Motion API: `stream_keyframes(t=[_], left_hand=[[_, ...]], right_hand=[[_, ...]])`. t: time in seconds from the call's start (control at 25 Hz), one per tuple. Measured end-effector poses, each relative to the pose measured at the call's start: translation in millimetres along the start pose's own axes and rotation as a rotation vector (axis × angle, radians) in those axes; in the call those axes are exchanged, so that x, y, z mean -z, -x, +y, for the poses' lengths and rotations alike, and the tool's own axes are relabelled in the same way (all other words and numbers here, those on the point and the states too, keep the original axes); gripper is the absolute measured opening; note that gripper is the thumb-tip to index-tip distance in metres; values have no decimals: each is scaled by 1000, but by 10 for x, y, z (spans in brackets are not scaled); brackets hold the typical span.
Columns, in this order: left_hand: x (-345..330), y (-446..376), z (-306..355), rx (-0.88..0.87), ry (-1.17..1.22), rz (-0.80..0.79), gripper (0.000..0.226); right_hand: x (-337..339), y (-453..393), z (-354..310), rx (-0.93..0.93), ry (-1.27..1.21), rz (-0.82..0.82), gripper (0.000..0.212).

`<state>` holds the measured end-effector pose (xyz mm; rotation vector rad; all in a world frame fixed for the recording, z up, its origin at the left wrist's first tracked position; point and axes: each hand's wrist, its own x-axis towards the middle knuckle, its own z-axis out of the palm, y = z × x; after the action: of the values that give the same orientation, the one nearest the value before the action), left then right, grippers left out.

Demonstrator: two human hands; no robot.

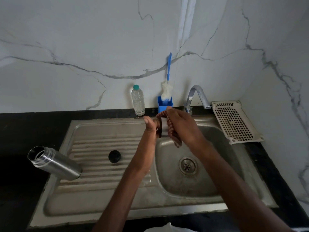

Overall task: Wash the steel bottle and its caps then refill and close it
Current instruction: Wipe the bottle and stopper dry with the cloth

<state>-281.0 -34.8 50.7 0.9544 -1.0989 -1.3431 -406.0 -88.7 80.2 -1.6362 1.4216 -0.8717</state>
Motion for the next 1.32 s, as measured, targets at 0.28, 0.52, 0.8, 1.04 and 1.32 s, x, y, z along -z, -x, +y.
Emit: stream_keyframes(t=[0.28, 0.52, 0.8, 1.04, 1.32], left_hand=[[-39, 3, 20, -1, -4, 33, 88], [-93, 68, 59, -122, 50, -14, 95], [-91, -18, 117, 34, 400, 102, 101], [17, 136, 40, 19, 145, 21, 104], [-16, 43, 79, -108, -184, 66, 86]], right_hand=[[-267, 364, 139, 509, 503, 158, 40], [139, -259, -64, -424, -424, -186, 48], [-471, 260, 125, 184, -361, 124, 43], [-83, -16, -25, 51, -170, 5, 29], [-339, 231, 34, -450, -1366, -320, 57]])
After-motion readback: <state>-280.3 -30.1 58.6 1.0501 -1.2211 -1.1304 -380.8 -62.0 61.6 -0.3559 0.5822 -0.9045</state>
